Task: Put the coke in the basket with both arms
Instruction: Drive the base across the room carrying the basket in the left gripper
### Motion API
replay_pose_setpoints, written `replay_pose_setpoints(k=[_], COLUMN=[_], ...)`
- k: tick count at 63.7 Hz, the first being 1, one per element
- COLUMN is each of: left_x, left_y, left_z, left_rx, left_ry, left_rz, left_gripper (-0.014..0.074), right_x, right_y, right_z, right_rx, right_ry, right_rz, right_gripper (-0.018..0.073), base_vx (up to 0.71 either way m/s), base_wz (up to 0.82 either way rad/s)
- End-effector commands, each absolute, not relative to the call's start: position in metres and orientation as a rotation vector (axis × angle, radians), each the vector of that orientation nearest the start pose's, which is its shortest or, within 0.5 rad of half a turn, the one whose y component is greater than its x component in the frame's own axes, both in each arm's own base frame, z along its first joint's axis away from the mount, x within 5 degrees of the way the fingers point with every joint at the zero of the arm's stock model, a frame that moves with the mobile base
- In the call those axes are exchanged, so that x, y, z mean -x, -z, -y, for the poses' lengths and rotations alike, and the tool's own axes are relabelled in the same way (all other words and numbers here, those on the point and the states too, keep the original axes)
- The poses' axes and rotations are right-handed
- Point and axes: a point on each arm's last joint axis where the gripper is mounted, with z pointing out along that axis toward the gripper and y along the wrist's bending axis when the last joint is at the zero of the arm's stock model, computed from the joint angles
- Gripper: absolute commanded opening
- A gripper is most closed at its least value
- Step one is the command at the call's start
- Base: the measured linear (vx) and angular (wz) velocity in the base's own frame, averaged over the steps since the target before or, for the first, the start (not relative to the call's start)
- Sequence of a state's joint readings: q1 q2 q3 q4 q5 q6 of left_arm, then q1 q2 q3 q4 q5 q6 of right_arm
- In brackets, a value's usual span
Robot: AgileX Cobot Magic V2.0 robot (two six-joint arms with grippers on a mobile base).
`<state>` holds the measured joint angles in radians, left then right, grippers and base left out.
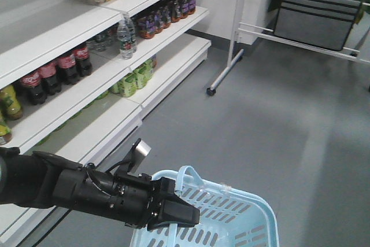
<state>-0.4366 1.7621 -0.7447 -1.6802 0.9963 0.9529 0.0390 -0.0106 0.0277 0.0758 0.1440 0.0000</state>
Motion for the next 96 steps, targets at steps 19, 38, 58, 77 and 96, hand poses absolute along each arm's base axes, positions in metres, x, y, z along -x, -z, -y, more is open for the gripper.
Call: replay_pose_setpoints(k=[19,38,58,77,96], left_x=[-0.2372,-0.2372,-0.2372,-0.2372,-0.2372], left_y=[-0.1988,-0.1988,-0.1988,-0.1988,-0.1988], left_z=[0.1987,0.1987,0.1987,0.1987,0.1987], left_rx=[-0.077,-0.077,-0.077,-0.077,-0.077], left_ry=[1.883,1.883,1.883,1.883,1.883], left_rz=[-2.407,-2.407,-2.407,-2.407,-2.407], left_gripper=[-0.0007,-0.0007,-0.0007,-0.0007,-0.0007], right_x=[-0.0559,-0.0559,-0.0559,-0.0559,-0.0559], right_y=[-0.1956,-0.1956,-0.1956,-0.1956,-0.1956], right_z=[-0.0022,-0.0022,-0.0022,-0.0022,-0.0022], right_rx=[-0.014,-0.014,-0.014,-0.014,-0.014], right_ry=[-0.072,-0.072,-0.072,-0.072,-0.072], right_rz=[-1.560,-1.560,-1.560,-1.560,-1.560], right_gripper=[-0.0009,-0.0009,-0.0009,-0.0009,-0.0009], base_vx=[-0.02,0.01,0.05,0.07,0.10], base_wz=[-0.50,-0.48,-0.28,-0.16,-0.04])
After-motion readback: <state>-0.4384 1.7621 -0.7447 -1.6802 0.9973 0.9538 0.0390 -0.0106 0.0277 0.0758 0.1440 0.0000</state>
